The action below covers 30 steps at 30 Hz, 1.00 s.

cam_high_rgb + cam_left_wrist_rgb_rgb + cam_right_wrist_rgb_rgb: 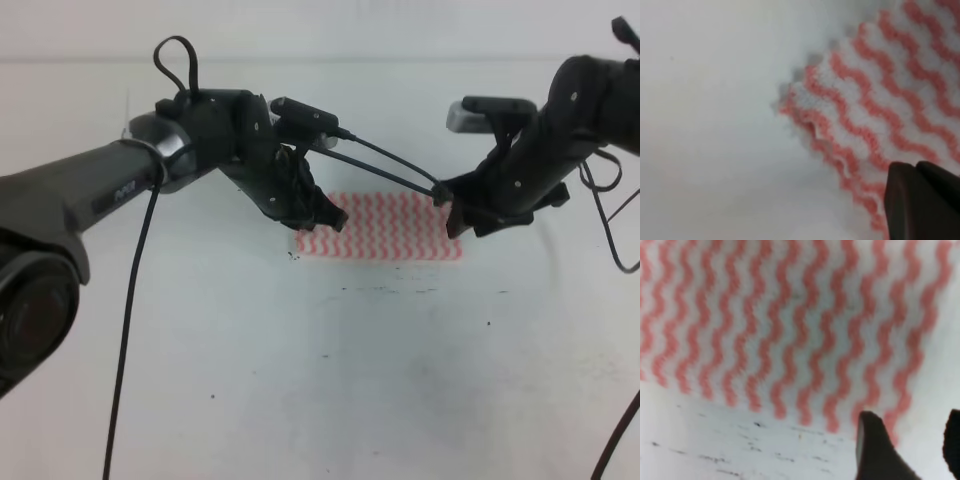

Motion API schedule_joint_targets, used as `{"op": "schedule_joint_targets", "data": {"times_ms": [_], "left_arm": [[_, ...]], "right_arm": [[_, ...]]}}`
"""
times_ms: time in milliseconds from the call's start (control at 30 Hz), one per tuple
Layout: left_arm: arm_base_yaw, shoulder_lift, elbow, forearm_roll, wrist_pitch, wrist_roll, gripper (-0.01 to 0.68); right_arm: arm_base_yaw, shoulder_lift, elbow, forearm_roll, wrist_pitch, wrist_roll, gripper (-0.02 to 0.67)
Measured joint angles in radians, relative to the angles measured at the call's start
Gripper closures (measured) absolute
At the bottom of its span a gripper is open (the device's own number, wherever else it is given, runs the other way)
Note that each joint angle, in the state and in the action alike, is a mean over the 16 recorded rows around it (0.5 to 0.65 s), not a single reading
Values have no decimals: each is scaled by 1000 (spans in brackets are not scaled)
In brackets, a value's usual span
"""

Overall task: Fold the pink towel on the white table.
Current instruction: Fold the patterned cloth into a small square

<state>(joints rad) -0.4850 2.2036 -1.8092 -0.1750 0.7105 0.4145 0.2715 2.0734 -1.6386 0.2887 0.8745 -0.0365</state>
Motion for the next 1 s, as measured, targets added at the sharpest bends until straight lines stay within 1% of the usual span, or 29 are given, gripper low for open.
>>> {"op": "schedule_joint_targets", "data": {"times_ms": [300, 700, 833, 1000], "left_arm": [[0, 29, 0, 3, 12, 0, 673], [0, 58, 1, 13, 33, 0, 673], [0, 60, 1, 14, 35, 0, 673], [0, 60, 1, 14, 37, 1, 673]], "right_arm": [[0, 47, 0, 33, 27, 12, 372], [0, 69, -2, 51, 19, 30, 375], [0, 70, -3, 51, 16, 35, 390], [0, 71, -4, 52, 12, 36, 429]]}}
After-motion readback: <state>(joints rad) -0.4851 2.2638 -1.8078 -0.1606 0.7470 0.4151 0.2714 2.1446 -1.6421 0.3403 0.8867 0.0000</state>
